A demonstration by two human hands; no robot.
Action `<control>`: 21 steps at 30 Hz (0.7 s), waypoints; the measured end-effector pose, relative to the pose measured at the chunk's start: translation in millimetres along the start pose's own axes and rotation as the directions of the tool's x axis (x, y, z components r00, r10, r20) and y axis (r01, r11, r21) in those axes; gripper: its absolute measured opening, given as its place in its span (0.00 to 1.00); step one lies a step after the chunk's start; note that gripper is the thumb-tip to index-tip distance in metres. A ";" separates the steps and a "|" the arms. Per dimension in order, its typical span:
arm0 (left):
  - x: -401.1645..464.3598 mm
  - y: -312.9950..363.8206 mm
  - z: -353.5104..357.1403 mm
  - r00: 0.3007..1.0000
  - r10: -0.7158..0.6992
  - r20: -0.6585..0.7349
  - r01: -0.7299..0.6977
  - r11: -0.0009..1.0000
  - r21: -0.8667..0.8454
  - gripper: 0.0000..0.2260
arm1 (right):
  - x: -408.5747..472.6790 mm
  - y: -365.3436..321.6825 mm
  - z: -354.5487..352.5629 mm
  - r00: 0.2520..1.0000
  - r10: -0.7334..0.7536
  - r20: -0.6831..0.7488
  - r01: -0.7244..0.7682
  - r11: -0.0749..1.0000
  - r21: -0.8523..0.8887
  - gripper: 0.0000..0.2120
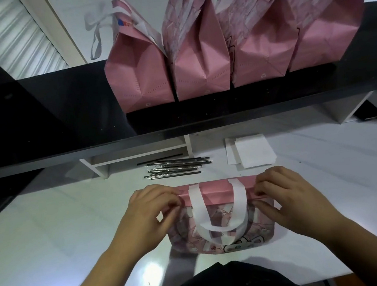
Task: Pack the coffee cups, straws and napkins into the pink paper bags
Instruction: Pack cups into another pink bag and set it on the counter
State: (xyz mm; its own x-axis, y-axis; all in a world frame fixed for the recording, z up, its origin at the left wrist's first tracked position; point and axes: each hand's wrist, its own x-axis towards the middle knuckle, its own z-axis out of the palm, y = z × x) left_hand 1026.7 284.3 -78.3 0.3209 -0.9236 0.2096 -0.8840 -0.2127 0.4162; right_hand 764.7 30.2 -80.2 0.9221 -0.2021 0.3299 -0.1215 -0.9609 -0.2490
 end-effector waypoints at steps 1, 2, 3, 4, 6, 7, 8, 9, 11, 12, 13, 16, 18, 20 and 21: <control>0.9 0.9 0.3 1.000 -0.002 0.003 0.002 1.000 0.011 0.06 | 0.9 -1.6 -0.2 1.000 0.012 -0.007 -0.012 1.000 0.015 0.08; 1.7 2.3 1.1 1.000 -0.004 0.009 0.004 1.000 0.020 0.08 | 2.4 -3.7 -0.6 0.999 0.033 -0.013 -0.032 0.999 0.035 0.07; 2.7 4.1 2.0 1.000 -0.005 0.019 0.004 1.000 0.025 0.11 | 4.7 -6.0 -1.3 0.998 0.057 -0.014 -0.056 0.997 0.054 0.07; 3.8 5.9 2.4 1.000 0.005 0.025 -0.006 1.000 0.029 0.13 | 7.6 -8.0 -2.2 0.997 0.080 -0.007 -0.079 0.995 0.064 0.07; 7.2 9.8 1.0 0.999 0.040 0.030 -0.041 0.998 0.038 0.14 | 13.4 -10.8 -5.1 0.994 0.110 0.020 -0.111 0.993 0.048 0.08; 9.5 12.4 -0.7 0.998 0.054 0.037 -0.055 0.998 0.042 0.15 | 15.7 -11.8 -7.0 0.992 0.122 0.038 -0.123 0.992 0.031 0.09; 12.0 14.5 -2.6 0.997 0.066 0.044 -0.068 0.996 0.051 0.16 | 17.9 -13.2 -9.0 0.990 0.132 0.057 -0.133 0.991 0.016 0.09; 14.9 16.3 -3.9 0.996 0.076 0.052 -0.079 0.995 0.058 0.16 | 19.9 -15.2 -10.6 0.988 0.135 0.075 -0.135 0.991 0.003 0.10; 21.5 20.7 -5.9 0.996 0.053 0.078 -0.057 0.997 0.043 0.15 | 24.1 -20.8 -12.3 0.986 0.117 0.117 -0.116 0.993 -0.018 0.10; 25.1 23.9 -6.6 0.995 0.024 0.092 -0.027 0.999 0.026 0.12 | 26.7 -24.4 -12.4 0.984 0.105 0.143 -0.103 0.994 -0.025 0.10; 29.2 27.0 -6.6 0.995 -0.002 0.099 0.000 1.000 0.016 0.09 | 30.2 -28.0 -12.3 0.981 0.096 0.167 -0.092 0.995 -0.031 0.10; 41.4 36.4 -4.1 0.994 -0.049 0.102 0.045 0.998 0.036 0.04 | 45.0 -39.2 -10.2 0.974 0.094 0.205 -0.082 0.995 -0.064 0.12; 49.5 43.9 -3.1 0.994 -0.031 0.101 0.028 0.999 0.028 0.06 | 57.2 -46.9 -6.9 0.972 0.093 0.216 -0.075 0.993 -0.090 0.16; 57.9 51.9 -1.5 0.987 -0.015 0.159 0.003 0.997 0.076 0.09 | 68.1 -54.6 -2.2 0.966 0.088 0.245 -0.067 0.993 -0.094 0.18; 61.2 56.6 0.7 0.982 -0.005 0.187 -0.023 0.989 0.149 0.10 | 71.5 -57.0 0.2 0.962 0.085 0.259 -0.063 0.994 -0.090 0.17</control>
State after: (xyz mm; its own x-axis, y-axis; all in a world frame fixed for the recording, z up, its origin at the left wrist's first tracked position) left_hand 996.1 215.5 -42.5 0.2561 -0.9659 0.0381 -0.9321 -0.2363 0.2745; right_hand 837.6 70.5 -42.5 0.9721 -0.2265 0.0603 -0.2120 -0.9593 -0.1865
